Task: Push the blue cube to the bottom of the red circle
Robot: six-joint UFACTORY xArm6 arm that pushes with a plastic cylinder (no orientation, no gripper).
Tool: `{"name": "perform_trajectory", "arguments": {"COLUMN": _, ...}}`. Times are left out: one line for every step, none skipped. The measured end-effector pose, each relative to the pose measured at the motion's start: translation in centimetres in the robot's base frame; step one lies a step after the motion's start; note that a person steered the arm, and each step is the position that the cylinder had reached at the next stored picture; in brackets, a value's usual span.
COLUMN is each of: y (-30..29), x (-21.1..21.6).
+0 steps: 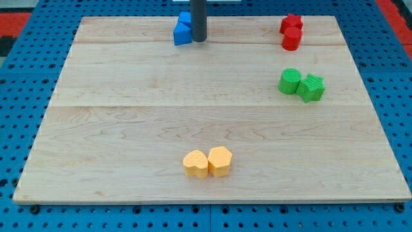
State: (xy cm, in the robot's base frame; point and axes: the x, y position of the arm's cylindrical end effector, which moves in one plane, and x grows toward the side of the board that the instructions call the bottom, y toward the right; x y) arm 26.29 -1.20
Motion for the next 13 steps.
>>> {"name": "perform_trajectory", "arguments": {"y": 1.8, "x": -0.9}}
{"name": "perform_trajectory", "arguments": {"y": 2.4, "x": -3.8}}
{"name": "perform_trajectory", "arguments": {"y": 2.2, "x": -6.6}}
{"name": "perform_trajectory", "arguments": {"y": 1.9, "x": -7.0}}
{"name": "perform_trajectory", "arguments": {"y": 0.4, "x": -7.0}}
{"name": "perform_trajectory", "arguments": {"y": -1.5, "x": -7.1}}
{"name": "perform_trajectory", "arguments": {"y": -1.9, "x": -7.1}}
{"name": "perform_trajectory", "arguments": {"y": -2.7, "x": -7.1}}
{"name": "perform_trajectory", "arguments": {"y": -4.9, "x": -7.1}}
{"name": "perform_trajectory", "arguments": {"y": -7.2, "x": -6.5}}
{"name": "perform_trajectory", "arguments": {"y": -8.6, "x": -4.1}}
{"name": "perform_trajectory", "arguments": {"y": -8.7, "x": 0.5}}
{"name": "perform_trajectory", "arguments": {"y": -8.7, "x": 3.6}}
